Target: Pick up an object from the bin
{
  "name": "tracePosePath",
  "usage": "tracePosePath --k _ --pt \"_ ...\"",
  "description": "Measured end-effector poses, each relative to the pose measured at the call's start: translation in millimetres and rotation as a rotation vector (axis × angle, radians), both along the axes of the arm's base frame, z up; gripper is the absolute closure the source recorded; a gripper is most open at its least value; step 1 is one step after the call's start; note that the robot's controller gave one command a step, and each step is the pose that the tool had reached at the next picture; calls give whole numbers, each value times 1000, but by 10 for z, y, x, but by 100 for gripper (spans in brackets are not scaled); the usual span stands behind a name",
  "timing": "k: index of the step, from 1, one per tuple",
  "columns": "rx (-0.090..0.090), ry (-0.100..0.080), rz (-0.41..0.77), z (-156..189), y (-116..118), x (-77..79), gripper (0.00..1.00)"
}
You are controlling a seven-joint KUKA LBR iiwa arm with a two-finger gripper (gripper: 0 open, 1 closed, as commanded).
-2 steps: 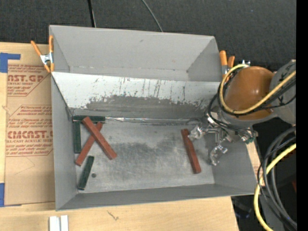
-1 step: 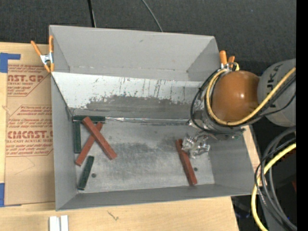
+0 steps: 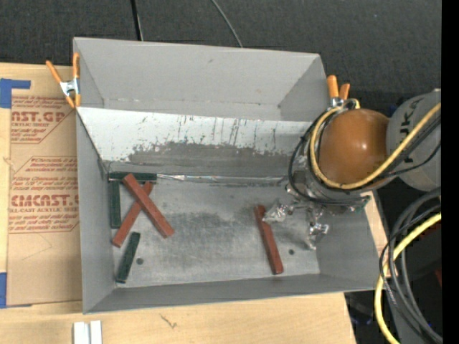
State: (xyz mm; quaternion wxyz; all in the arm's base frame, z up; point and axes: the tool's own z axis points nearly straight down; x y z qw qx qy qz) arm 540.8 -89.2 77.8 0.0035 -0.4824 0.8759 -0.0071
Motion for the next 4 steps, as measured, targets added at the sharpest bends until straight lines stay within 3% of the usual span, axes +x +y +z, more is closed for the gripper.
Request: tracePosePath --k 2,3,4 --pt "1 3 38 -2 -1 38 0" --pt "7 12 307 213 164 -29 0" --pt "9 6 472 -31 732 208 100"
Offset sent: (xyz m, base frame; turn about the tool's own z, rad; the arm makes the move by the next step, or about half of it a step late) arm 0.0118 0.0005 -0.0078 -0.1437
